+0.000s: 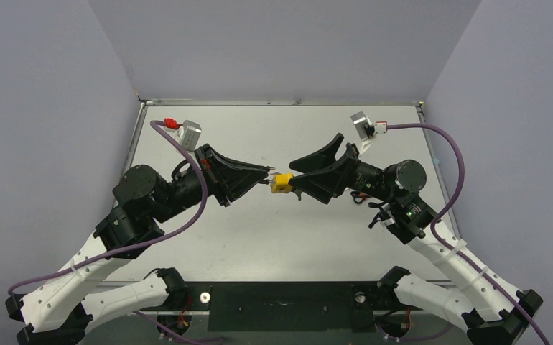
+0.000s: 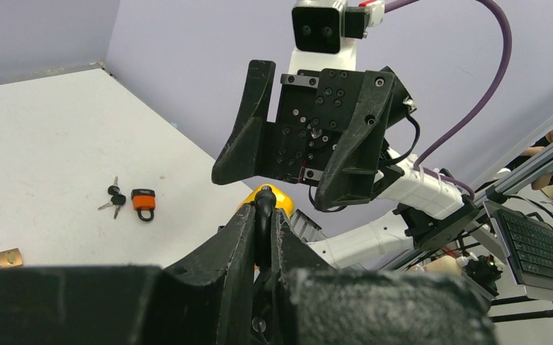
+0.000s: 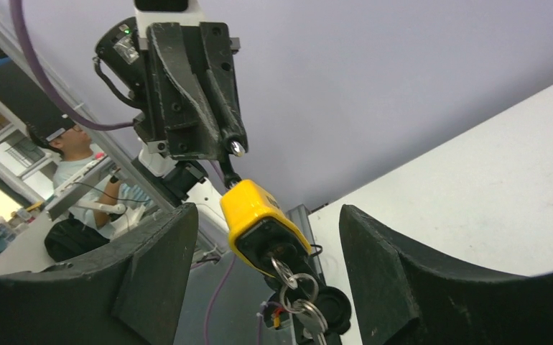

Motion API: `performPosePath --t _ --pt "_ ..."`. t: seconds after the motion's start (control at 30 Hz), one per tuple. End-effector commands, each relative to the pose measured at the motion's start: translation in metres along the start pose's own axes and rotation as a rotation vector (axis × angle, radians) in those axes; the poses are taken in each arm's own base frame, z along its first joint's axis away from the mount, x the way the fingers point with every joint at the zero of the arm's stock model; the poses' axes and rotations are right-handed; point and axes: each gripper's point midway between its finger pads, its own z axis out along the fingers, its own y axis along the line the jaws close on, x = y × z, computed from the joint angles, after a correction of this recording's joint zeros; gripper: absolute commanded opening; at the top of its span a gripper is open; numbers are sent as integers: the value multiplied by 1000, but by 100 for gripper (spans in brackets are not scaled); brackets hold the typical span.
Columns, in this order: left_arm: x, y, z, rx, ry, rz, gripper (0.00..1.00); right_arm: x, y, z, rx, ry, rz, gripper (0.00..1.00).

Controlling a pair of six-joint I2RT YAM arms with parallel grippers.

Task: Lock with the key
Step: Lock the lock.

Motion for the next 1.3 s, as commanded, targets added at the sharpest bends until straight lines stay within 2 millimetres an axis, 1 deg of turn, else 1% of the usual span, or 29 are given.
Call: performPosePath --t 0.0,0.1,0.13,0.17,0.2,0.23,0.27,0.43,0.57,0.63,0.77,0.97,1.13,1.27 --pt "-47 -36 -8 111 -146 7 0 -9 1 -9 51 -23 -103 68" --pt "-50 -40 -8 124 -146 -6 0 -6 6 -10 40 -10 -142 68" --pt "-52 -42 -7 128 -149 -16 0 -5 10 -8 28 -1 -151 68" --pt "-53 -43 -7 132 -148 -21 0 -3 9 -7 35 9 -175 67" --pt "-56 -46 -6 136 -151 -32 0 -1 15 -5 25 21 -184 67" --pt "-60 -48 -6 136 -152 -37 0 0 13 -4 35 28 -214 68" --pt "-60 -48 -4 128 -149 -51 0 2 18 -1 26 41 -220 68" --pt "-72 -58 -5 143 -154 -91 0 -1 23 7 22 64 -284 68" --pt "-76 -60 -5 139 -152 -101 0 -8 32 10 -6 41 -296 64" --pt "-76 -62 -6 145 -150 -107 0 -14 37 9 -19 22 -299 64" --pt "-75 -63 -4 151 -146 -121 0 -18 45 11 -41 14 -303 64" --pt "-72 -65 -2 169 -131 -135 0 -26 50 12 -44 -3 -317 64" --pt "-72 -65 -1 170 -133 -138 0 -28 55 13 -58 -2 -319 63" --pt "-74 -67 -3 176 -139 -137 0 -21 54 15 -64 21 -310 62"
